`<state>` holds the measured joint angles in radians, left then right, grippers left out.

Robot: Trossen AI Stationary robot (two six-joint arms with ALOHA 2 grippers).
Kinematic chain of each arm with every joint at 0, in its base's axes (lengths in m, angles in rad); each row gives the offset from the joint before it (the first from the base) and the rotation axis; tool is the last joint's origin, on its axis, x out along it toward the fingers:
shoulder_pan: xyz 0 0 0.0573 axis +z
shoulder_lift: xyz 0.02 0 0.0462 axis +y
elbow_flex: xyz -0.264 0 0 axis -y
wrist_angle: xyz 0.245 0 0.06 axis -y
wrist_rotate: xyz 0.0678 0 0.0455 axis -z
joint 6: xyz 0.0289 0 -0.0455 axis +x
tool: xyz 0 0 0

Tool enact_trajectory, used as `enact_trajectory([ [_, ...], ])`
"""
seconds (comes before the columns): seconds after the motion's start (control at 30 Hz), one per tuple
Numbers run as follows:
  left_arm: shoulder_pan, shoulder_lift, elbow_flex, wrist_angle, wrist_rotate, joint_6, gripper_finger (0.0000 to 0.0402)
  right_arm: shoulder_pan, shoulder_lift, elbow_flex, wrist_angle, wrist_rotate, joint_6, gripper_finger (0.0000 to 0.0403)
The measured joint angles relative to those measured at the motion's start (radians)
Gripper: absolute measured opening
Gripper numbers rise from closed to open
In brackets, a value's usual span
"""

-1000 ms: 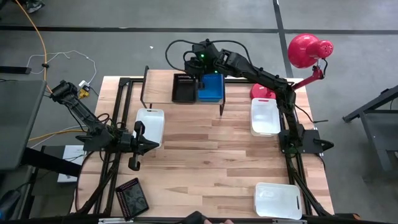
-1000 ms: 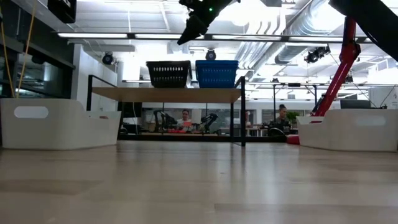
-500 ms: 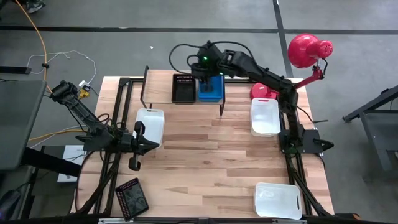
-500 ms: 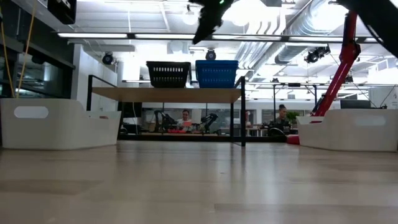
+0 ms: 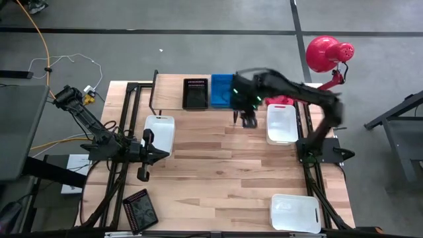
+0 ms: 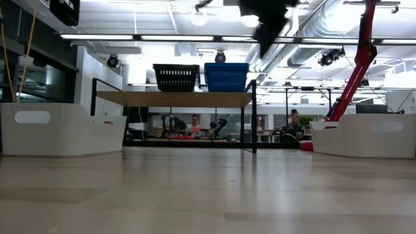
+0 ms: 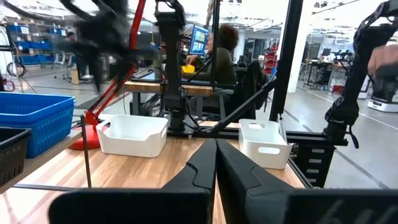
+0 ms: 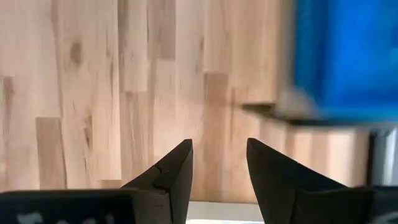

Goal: Stack baskets on shelf by color
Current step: Stack the black bin on the black bin on the shelf

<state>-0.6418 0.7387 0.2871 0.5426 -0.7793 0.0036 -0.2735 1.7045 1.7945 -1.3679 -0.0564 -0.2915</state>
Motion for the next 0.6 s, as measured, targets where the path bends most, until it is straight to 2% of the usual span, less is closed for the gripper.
enact_trajectory([
  [0.17, 0.0, 0.0, 0.0, 0.0, -0.018, 0.01, 0.0, 0.063, -0.355, -0.544, 0.358, 0.008, 0.153, 0.0139],
  [0.3, 0.0, 0.0, 0.0, 0.0, -0.037, 0.018, 0.0, 0.154, -0.598, -0.828, 0.575, 0.068, 0.311, 0.0139],
  [0.43, 0.0, 0.0, 0.0, 0.0, -0.055, 0.018, 0.0, 0.217, -0.74, -0.946, 0.629, 0.143, 0.423, 0.0139],
  [0.6, 0.0, 0.0, 0.0, 0.0, -0.062, 0.018, 0.0, 0.237, -0.785, -0.936, 0.583, 0.159, 0.49, 0.0139],
])
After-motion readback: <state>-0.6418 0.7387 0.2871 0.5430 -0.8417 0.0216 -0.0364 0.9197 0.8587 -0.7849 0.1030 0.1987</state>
